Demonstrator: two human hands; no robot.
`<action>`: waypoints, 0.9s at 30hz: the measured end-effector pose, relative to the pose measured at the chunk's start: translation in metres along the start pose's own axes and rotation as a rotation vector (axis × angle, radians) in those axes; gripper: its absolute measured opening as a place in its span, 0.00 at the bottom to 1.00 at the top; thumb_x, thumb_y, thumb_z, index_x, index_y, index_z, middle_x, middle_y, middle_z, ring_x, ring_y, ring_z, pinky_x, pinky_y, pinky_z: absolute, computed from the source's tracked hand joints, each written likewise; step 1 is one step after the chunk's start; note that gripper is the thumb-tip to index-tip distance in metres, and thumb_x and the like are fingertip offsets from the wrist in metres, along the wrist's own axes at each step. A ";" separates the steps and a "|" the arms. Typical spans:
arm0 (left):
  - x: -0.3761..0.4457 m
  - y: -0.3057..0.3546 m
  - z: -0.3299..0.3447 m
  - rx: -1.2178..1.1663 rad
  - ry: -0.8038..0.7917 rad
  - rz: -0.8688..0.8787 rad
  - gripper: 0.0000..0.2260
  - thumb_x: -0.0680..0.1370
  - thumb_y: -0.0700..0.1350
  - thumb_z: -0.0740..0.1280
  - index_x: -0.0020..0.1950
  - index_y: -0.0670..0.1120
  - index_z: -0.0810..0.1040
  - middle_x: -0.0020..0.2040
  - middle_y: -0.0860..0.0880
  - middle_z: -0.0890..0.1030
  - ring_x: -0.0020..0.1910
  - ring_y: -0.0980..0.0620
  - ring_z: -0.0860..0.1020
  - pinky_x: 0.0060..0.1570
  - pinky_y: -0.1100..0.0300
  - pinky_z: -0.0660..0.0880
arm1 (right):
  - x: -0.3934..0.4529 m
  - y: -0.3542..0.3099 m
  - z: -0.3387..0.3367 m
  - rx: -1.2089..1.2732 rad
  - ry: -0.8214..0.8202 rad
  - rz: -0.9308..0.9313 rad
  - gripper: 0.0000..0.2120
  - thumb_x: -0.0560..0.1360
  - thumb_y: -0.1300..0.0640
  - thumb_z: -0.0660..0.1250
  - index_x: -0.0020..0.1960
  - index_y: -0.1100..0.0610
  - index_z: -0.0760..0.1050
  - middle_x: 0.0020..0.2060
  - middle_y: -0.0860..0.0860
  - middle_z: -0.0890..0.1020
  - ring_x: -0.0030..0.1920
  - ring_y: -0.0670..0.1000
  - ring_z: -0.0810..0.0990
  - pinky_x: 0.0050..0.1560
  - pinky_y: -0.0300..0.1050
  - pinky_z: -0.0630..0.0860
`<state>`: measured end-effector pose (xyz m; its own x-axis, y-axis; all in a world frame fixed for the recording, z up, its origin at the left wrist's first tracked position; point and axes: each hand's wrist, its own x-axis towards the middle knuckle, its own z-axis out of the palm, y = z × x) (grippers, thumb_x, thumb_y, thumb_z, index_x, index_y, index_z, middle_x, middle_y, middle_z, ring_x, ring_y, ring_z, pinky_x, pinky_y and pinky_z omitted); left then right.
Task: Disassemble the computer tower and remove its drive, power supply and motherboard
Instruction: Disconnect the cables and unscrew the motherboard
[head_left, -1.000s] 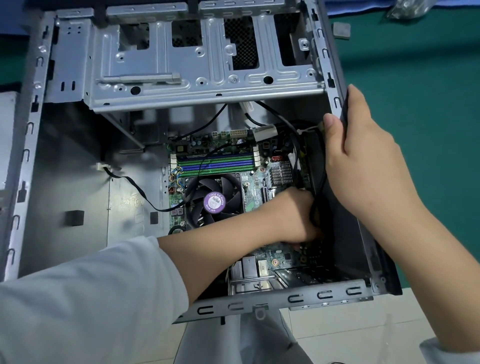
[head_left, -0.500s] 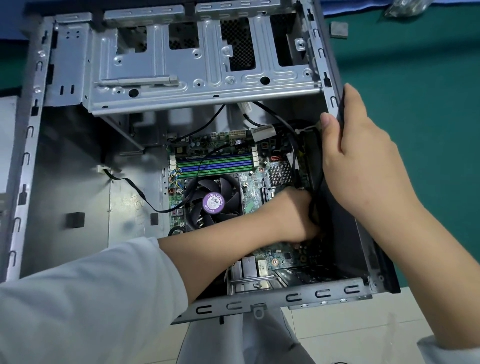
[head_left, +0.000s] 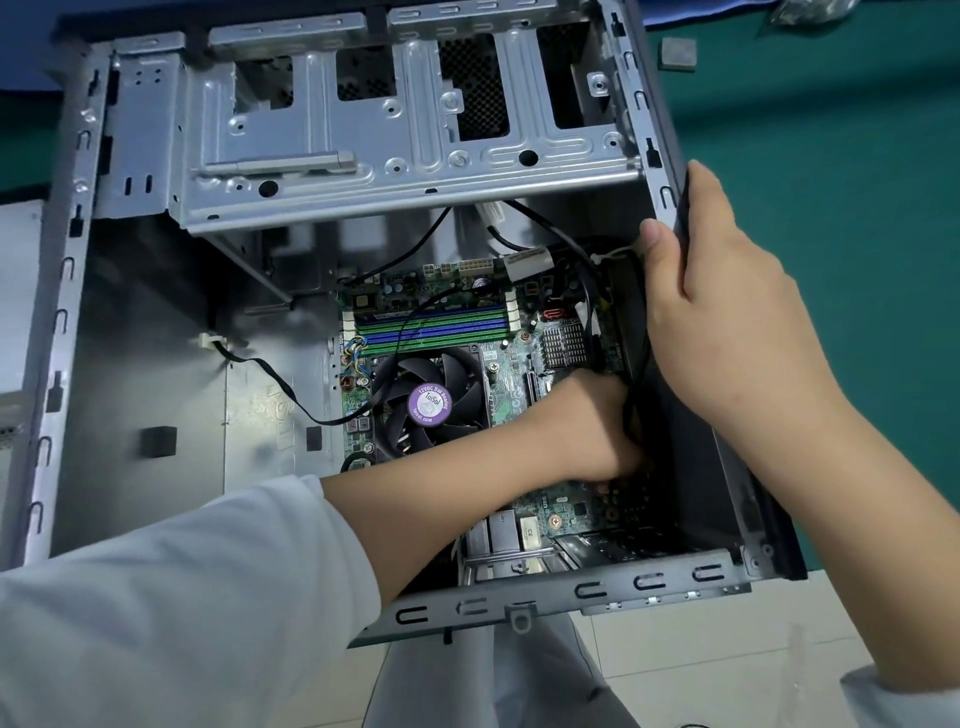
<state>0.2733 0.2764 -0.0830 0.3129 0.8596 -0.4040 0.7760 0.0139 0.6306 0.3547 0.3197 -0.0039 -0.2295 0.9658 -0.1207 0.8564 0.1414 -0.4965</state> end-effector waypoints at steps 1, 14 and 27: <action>-0.001 0.002 -0.001 0.040 -0.005 0.030 0.12 0.73 0.43 0.67 0.31 0.40 0.73 0.29 0.42 0.76 0.32 0.45 0.75 0.26 0.63 0.62 | 0.000 0.000 0.000 -0.001 -0.001 0.002 0.25 0.82 0.49 0.49 0.76 0.54 0.51 0.60 0.60 0.76 0.54 0.65 0.74 0.45 0.50 0.62; -0.004 0.004 -0.003 0.077 0.000 0.069 0.19 0.74 0.44 0.66 0.26 0.45 0.62 0.24 0.48 0.66 0.33 0.42 0.73 0.27 0.64 0.61 | 0.001 0.000 0.000 0.001 0.004 -0.020 0.25 0.82 0.48 0.49 0.76 0.54 0.51 0.61 0.60 0.76 0.55 0.64 0.74 0.47 0.51 0.65; -0.029 -0.009 -0.055 -0.132 -0.258 -0.086 0.05 0.73 0.42 0.71 0.42 0.41 0.84 0.32 0.50 0.83 0.30 0.56 0.81 0.34 0.66 0.78 | -0.002 0.005 0.003 0.020 0.049 -0.060 0.25 0.82 0.49 0.51 0.76 0.54 0.53 0.64 0.58 0.74 0.59 0.61 0.73 0.50 0.50 0.67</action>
<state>0.2273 0.2797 -0.0400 0.3910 0.6941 -0.6044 0.7332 0.1620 0.6604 0.3582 0.3176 -0.0089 -0.2564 0.9654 -0.0481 0.8325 0.1953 -0.5184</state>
